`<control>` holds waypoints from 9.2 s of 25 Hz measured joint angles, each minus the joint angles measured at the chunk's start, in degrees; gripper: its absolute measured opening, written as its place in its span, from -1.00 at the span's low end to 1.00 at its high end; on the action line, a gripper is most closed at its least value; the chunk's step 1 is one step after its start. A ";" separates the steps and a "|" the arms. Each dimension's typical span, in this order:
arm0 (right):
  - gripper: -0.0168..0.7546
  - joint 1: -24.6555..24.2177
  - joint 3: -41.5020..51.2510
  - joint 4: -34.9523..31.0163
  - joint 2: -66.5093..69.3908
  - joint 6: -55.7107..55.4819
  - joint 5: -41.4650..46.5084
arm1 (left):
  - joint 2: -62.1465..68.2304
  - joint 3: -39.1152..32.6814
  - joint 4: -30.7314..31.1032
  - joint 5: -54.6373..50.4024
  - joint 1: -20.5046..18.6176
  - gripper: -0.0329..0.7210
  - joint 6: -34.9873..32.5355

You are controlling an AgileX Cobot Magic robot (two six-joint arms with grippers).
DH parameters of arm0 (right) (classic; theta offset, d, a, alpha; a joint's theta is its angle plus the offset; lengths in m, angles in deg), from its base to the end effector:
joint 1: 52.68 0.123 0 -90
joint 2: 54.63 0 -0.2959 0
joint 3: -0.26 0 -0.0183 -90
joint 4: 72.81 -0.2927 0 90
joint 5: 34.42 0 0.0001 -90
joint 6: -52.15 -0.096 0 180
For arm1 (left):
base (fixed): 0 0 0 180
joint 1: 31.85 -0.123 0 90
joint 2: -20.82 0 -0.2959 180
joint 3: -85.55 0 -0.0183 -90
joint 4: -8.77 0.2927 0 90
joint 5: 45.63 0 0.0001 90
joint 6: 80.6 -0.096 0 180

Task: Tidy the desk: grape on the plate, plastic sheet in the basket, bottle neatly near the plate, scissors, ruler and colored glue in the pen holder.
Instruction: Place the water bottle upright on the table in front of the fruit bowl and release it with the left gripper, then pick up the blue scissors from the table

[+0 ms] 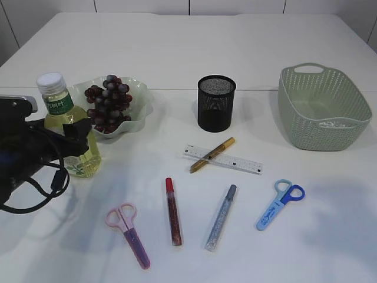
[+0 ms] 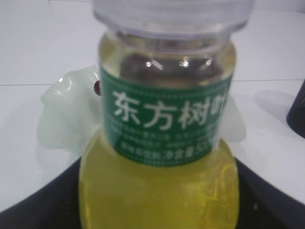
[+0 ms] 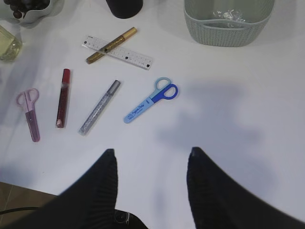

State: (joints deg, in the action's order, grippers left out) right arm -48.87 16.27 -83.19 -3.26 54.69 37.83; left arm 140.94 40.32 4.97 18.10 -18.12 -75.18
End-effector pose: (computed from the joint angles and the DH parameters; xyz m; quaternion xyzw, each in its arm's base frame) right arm 0.1385 0.0257 0.4118 -0.0556 0.9331 0.0942 0.3426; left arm 0.3259 -0.0737 0.0809 0.0260 0.7748 -0.0915 0.6250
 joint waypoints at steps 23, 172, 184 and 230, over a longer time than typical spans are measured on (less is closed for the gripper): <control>0.04 0.00 0.00 0.00 0.00 0.00 0.06 | -1.88 0.00 0.79 1.55 0.10 0.75 -0.09; 0.07 12.55 -7.65 2.51 67.51 -50.20 -19.24 | -61.15 20.33 -1.88 -134.95 0.10 0.53 3.24; 0.05 12.55 -7.73 0.87 69.66 -50.64 -21.44 | -61.15 20.33 -1.88 -134.95 0.10 0.53 3.24; 0.05 12.55 -7.77 2.96 71.60 -53.34 -22.21 | -61.15 20.33 -1.88 -134.95 0.10 0.53 3.24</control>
State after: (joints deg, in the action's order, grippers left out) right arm -36.32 8.49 -80.24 68.34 1.36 15.62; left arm 79.79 60.64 3.09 -116.86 -18.02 -71.94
